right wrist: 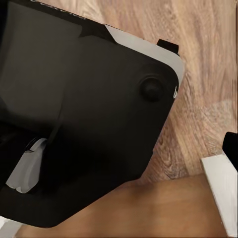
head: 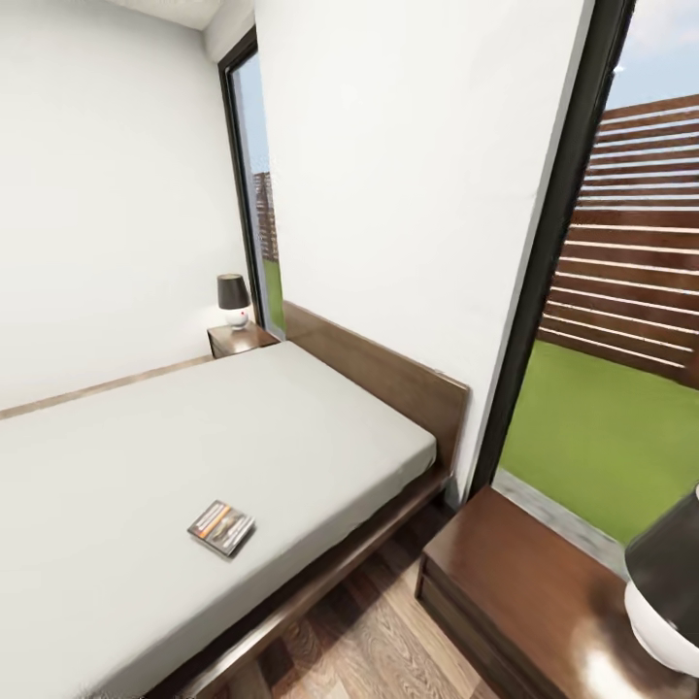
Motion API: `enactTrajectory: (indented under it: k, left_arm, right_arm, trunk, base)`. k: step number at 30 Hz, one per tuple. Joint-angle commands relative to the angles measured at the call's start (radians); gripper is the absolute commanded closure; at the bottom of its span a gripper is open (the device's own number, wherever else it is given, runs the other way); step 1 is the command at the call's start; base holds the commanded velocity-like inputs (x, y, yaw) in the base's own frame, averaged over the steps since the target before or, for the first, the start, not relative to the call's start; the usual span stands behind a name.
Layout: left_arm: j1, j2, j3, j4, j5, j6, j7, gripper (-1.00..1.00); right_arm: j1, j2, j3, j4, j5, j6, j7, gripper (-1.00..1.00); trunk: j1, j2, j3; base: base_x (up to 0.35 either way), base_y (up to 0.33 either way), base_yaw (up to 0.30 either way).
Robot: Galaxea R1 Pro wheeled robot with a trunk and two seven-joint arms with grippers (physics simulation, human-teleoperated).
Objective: In the bedroom, move the book from the bed onto either nightstand, and place the two sandals side by side next to the bed.
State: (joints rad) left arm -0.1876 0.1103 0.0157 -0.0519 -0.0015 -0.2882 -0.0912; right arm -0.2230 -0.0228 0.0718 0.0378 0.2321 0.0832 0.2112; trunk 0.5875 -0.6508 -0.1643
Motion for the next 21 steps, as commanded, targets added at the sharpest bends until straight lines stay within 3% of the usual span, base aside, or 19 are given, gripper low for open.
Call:
enactTrajectory:
  k: [1,10,21]
  left_arm:
    - [-0.001,0.000,0.002,0.001,0.000,-0.003,-0.004,-1.00]
    - [-0.001,0.000,0.002,0.001,0.000,-0.003,-0.004,-1.00]
    - [-0.001,0.000,0.002,0.001,0.000,-0.003,-0.004,-1.00]
  right_arm:
    - [-0.001,0.000,0.007,0.001,0.001,0.001,0.004,-1.00]
    - [-0.001,0.000,0.007,0.001,0.001,0.001,0.004,-1.00]
    - [-0.001,0.000,0.007,0.001,0.001,0.001,0.004,-1.00]
  trunk:
    - [0.000,-0.001,-0.002]
    - [0.000,-0.001,-0.002]
    - [0.000,-0.001,-0.002]
  base:
    - [0.136,-0.121,0.287]
    - [0.120,-0.116,0.287]
    - [0.023,-0.112,0.287]
